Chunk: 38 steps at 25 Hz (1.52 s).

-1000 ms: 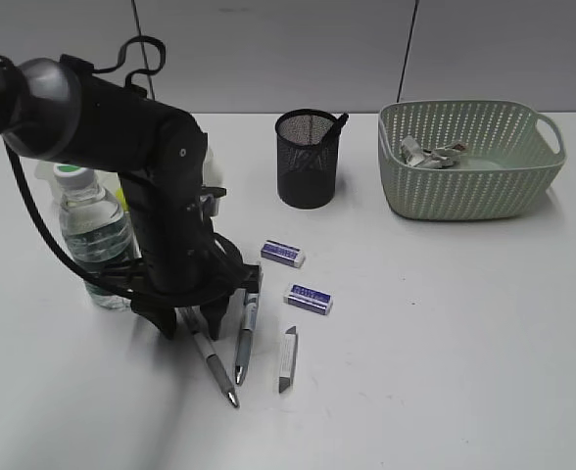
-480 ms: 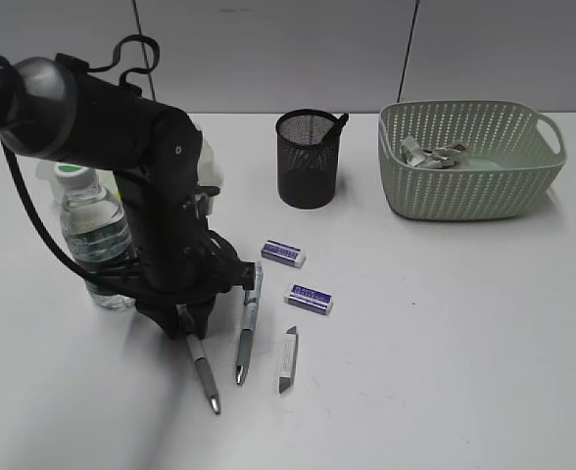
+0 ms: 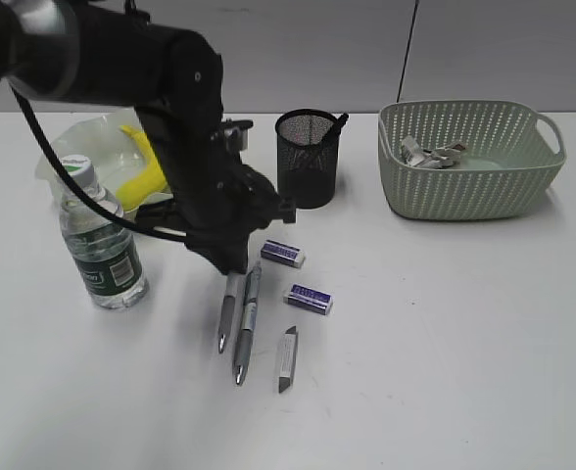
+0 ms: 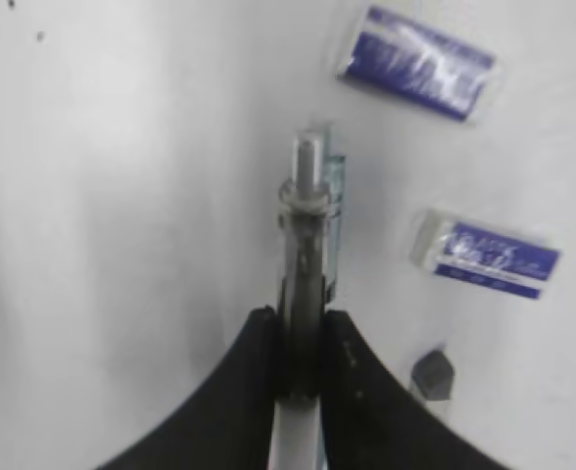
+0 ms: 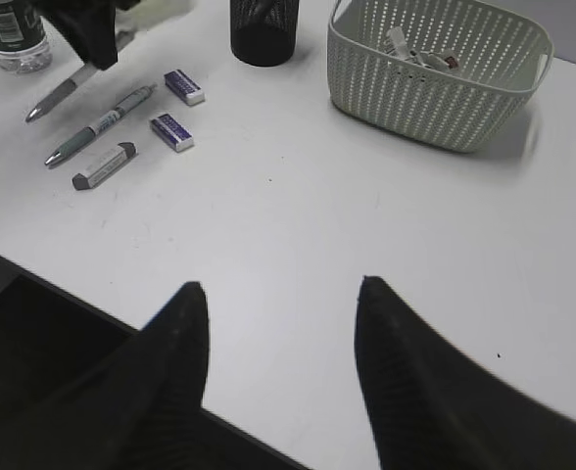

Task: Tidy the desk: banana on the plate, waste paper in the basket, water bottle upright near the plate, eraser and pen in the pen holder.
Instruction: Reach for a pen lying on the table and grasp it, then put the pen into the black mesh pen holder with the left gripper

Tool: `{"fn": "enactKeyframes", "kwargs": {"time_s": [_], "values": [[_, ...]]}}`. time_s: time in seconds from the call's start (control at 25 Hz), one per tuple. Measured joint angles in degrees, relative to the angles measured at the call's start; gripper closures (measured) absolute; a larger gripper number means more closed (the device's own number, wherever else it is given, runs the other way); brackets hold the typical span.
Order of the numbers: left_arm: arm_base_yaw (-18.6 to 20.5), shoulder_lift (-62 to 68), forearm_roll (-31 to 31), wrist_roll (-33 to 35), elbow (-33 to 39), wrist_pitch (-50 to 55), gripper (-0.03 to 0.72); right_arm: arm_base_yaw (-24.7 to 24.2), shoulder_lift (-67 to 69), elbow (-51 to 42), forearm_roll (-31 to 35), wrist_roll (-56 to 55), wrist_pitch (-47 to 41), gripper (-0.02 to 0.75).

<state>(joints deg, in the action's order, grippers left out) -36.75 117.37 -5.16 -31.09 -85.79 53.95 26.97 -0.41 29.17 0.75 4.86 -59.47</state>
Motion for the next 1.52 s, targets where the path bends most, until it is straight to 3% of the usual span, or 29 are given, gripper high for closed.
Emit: {"fn": "enactKeyframes", "kwargs": {"time_s": [0.28,0.64,0.92,1.24,1.52], "values": [[0.00,-7.27,5.16,0.00,-4.27,-1.92,0.602,0.00,0.00,0.00,0.00,0.00,0.00,0.344],[0.00,-9.11,13.78,0.00,-4.41,-40.89,0.602,0.00,0.00,0.00,0.00,0.00,0.00,0.344],[0.69,-0.05,21.18,0.00,-4.41,-60.10,0.602,0.00,0.00,0.00,0.00,0.00,0.00,0.344],[3.97,6.87,22.46,0.11,-4.41,-68.89,0.602,0.00,0.00,0.00,0.00,0.00,0.00,0.345],[4.96,9.84,24.77,0.23,-4.41,-69.90,0.575,0.00,0.00,0.00,0.00,0.00,0.00,0.345]]}}
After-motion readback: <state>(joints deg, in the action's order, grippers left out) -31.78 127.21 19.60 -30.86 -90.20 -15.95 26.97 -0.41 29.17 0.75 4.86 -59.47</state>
